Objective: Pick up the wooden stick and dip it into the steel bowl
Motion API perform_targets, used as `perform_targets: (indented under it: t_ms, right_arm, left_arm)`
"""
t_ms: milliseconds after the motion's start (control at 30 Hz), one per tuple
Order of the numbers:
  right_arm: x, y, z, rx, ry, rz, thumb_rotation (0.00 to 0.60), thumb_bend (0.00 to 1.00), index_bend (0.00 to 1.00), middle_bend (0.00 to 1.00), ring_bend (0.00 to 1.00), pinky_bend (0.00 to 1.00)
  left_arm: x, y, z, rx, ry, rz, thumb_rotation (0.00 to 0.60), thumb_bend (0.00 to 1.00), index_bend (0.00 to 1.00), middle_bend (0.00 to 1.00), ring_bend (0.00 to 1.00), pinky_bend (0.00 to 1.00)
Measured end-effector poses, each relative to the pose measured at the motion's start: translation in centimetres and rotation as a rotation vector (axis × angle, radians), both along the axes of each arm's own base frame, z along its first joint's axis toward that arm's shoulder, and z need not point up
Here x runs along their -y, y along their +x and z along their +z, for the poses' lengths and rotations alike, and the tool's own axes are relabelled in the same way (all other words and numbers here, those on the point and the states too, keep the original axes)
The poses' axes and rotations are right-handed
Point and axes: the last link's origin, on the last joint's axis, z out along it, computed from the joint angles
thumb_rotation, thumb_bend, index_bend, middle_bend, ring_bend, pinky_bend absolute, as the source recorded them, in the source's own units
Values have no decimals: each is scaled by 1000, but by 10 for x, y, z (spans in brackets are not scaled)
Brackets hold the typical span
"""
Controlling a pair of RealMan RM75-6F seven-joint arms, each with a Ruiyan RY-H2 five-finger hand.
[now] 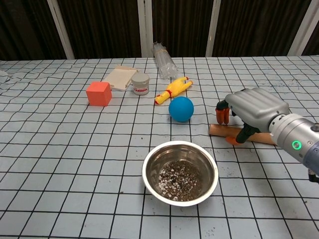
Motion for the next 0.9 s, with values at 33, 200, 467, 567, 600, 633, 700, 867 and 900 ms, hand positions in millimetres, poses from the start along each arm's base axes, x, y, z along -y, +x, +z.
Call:
perform_targets:
  t_ms: [33,200,467,567,600,633,700,867,900]
  right_arm:
    - [0,0,0,1,1,-1,600,297,469,421,372,180]
    - [0,0,-2,2,7,-4,600,297,471,421,372,180]
    - [-1,1,-5,7,16,-7,600,297,487,421,372,180]
    - [-2,1,-5,9,18,-8,600,320,498,422,372,180]
    - [-2,0,-6,10,18,-9,600,332,500,422,372,180]
    - [-2,0,-5,11,19,-11,600,352,505,423,372,180]
    - [-2,-1,-5,11,19,-12,600,379,518,425,372,180]
    - [-3,0,-3,17,18,-9,600,398,544,431,374,180]
    - [-3,0,-3,18,18,-8,600,400,550,433,376,180]
  left_arm:
    - [0,0,0,1,-1,0,600,63,0,0,0,0]
    - [0,0,0,2,0,1,600,62,0,0,0,0]
    - [0,0,0,8,-1,4,600,62,0,0,0,0]
    - [0,0,0,9,-2,4,600,62,0,0,0,0]
    - [0,0,0,9,-2,4,600,63,0,0,0,0]
    - [0,0,1,9,-2,3,600,62,0,0,0,0]
    - [0,0,1,9,-2,3,600,62,0,0,0,0]
    - [0,0,0,9,-4,4,600,63,0,0,0,0]
    - [0,0,0,10,-4,4,600,63,0,0,0,0]
